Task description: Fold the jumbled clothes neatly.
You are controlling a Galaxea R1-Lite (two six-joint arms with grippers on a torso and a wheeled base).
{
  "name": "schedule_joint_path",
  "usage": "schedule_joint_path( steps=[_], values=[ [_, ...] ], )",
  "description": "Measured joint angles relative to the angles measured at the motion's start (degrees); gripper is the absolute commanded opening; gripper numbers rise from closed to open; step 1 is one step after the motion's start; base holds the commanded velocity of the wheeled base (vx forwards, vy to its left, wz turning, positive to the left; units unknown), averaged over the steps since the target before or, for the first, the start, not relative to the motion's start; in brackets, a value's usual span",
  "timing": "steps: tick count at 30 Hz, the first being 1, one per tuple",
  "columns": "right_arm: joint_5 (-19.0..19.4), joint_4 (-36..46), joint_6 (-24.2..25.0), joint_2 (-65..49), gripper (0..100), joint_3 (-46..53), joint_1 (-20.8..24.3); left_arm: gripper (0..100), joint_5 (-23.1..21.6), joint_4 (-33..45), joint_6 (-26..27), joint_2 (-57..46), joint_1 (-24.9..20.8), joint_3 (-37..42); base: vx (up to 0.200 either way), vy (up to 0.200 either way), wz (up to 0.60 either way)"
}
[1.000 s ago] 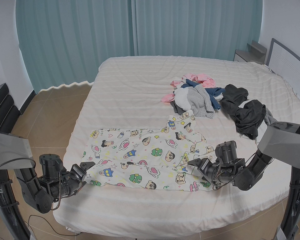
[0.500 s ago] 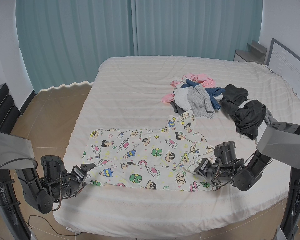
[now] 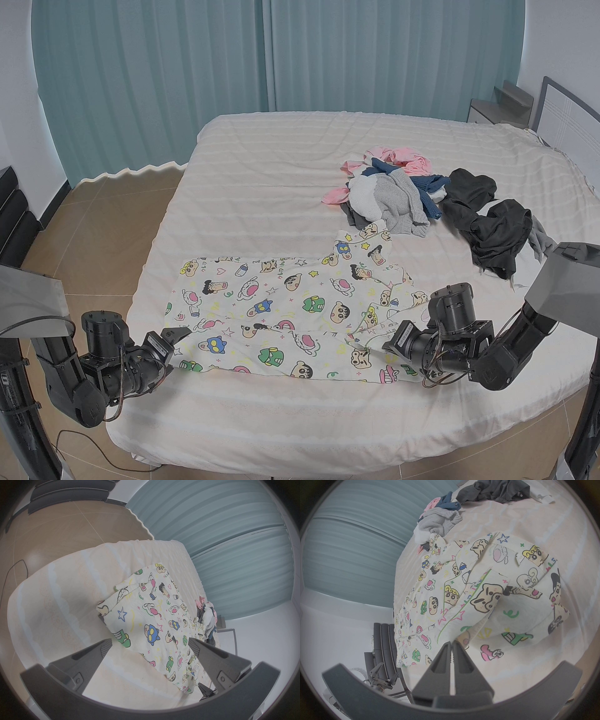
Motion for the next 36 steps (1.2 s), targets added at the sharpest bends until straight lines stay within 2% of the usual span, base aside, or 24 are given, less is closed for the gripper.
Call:
schedule_joint_path(
  steps=[7, 14, 25, 26, 36],
  values=[
    [-0.1, 1.0, -1.7, -3.2, 0, 2.3, 2.1, 100, 0.0, 0.0, 0.0, 0.0, 0.0, 0.0, 0.000, 0.000, 0.00],
    [-0.1, 5.6, -4.1, -6.3, 0, 3.1, 3.2, 100, 0.7, 0.0, 0.0, 0.0, 0.0, 0.0, 0.000, 0.000, 0.00],
    [-0.1, 7.6, -4.8, -6.5, 0, 3.5, 5.7, 100, 0.8, 0.0, 0.0, 0.1, -0.1, 0.0, 0.000, 0.000, 0.00],
    [-0.1, 7.5, -4.8, -6.2, 100, 3.4, 5.7, 100, 0.8, 0.0, 0.0, 0.1, -0.1, 0.0, 0.000, 0.000, 0.00],
    [0.0, 7.4, -5.1, -5.3, 100, 3.1, 5.0, 100, 0.7, 0.0, 0.0, 0.1, -0.1, 0.0, 0.000, 0.000, 0.00]
  ],
)
